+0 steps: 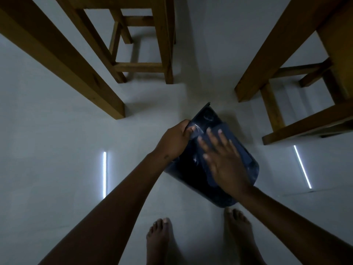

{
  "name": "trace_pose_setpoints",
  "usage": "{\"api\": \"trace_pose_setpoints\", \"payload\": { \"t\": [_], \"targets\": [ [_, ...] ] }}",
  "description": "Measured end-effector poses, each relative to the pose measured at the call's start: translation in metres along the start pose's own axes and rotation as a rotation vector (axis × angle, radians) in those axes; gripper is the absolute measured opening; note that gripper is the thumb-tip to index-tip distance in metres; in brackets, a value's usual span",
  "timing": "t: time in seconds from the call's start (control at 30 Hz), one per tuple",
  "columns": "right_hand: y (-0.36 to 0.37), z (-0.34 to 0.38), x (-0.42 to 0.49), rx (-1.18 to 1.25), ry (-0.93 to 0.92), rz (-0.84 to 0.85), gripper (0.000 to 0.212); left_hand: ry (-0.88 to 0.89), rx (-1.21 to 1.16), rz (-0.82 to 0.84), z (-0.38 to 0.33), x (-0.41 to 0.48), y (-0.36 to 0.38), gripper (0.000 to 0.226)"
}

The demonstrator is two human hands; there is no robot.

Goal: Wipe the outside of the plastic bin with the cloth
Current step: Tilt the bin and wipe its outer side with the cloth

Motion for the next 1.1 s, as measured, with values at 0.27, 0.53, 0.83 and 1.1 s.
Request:
{"api": "trace_pose_setpoints", "payload": {
  "t": [0.27, 0.53, 0.83, 1.1],
  "targets": [
    [0.005, 0.029, -0.032, -0.066, -0.077, 0.033, 0.053, -0.027, -0.004, 0.018, 0.000, 0.003, 0.000, 0.029],
    [0.006, 0.010, -0.022, 0.086, 0.120, 0.030, 0.052, -0.097, 0.028, 0.001, 0.007, 0.007, 0.006, 0.030],
    [-0.001, -0.030, 0.010, 0.328, 0.294, -0.004, 0.052, -0.071, -0.075, 0.072, 0.005, -0.007, -0.001, 0.027],
    [0.013, 0.033, -0.034, -0.082, -0.161, 0.045, 0.052, -0.074, -0.097, 0.057, 0.003, 0.004, 0.002, 0.026]
  ]
}}
Point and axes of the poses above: each hand's wrist, its own x-axis towards the middle knuckle, its own y-axis out of the palm, z = x × y, the point moved 8 cm from there along x, towards the middle knuckle, and after that the axes turned 8 degrees about -z, right-handed, at the moved point
